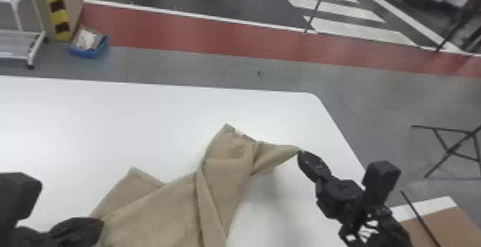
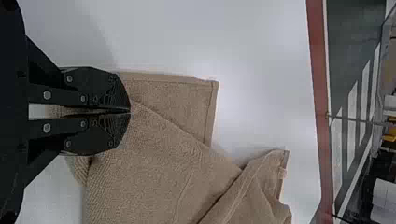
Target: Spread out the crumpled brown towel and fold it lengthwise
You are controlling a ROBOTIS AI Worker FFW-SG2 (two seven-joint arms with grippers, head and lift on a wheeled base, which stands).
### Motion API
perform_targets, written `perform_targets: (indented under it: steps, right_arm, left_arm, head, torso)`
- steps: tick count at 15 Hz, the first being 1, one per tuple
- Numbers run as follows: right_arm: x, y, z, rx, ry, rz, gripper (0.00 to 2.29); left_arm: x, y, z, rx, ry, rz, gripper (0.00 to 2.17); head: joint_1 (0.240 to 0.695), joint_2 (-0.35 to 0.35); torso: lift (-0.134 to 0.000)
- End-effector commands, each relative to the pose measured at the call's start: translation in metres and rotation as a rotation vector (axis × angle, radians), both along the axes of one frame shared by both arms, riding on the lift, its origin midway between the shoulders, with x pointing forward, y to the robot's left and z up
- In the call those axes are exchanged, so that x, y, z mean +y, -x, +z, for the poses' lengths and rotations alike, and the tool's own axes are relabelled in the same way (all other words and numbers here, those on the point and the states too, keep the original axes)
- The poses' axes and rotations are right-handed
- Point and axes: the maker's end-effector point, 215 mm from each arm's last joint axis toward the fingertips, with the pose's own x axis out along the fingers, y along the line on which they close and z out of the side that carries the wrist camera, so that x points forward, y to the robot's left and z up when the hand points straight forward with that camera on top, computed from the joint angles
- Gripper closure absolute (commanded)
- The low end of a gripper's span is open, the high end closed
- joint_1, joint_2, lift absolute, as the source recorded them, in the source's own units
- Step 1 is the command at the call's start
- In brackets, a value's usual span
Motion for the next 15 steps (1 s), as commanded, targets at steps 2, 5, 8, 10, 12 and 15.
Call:
perform_targets:
  steps: [2,5,8,10,12,15]
  right_arm:
    - [-0.001,0.004,-0.006,0.012,-0.002,-0.003,1.36]
    - [-0.008,0.009,-0.016,0.034,-0.001,-0.014,1.36]
    - [-0.009,0.009,-0.022,0.043,0.007,-0.015,1.36]
    - [-0.009,0.008,-0.025,0.049,0.005,-0.016,1.36]
    - [-0.012,0.009,-0.027,0.050,0.007,-0.019,1.36]
    - [-0.014,0.011,-0.028,0.047,0.008,-0.019,1.36]
  left_arm:
    - [0.000,-0.039,0.034,-0.180,0.013,0.035,0.15]
    - [-0.010,-0.075,0.040,-0.279,0.014,0.063,0.16]
    - [-0.044,-0.097,0.026,-0.315,0.013,0.020,0.21]
    - [-0.067,-0.105,0.016,-0.316,0.038,-0.003,0.28]
    - [-0.084,-0.110,0.004,-0.316,0.040,-0.033,0.41]
    - [-0.086,-0.113,-0.001,-0.315,0.036,-0.037,0.62]
  head:
    - [0.695,-0.328]
    - [0.695,-0.311]
    - [0.695,-0.325]
    - [0.695,-0.344]
    - [0.695,-0.350]
    - [0.695,-0.350]
  torso:
    - [-0.124]
    - [-0.124]
    - [-0.124]
    - [-0.124]
    - [-0.124]
    - [-0.124]
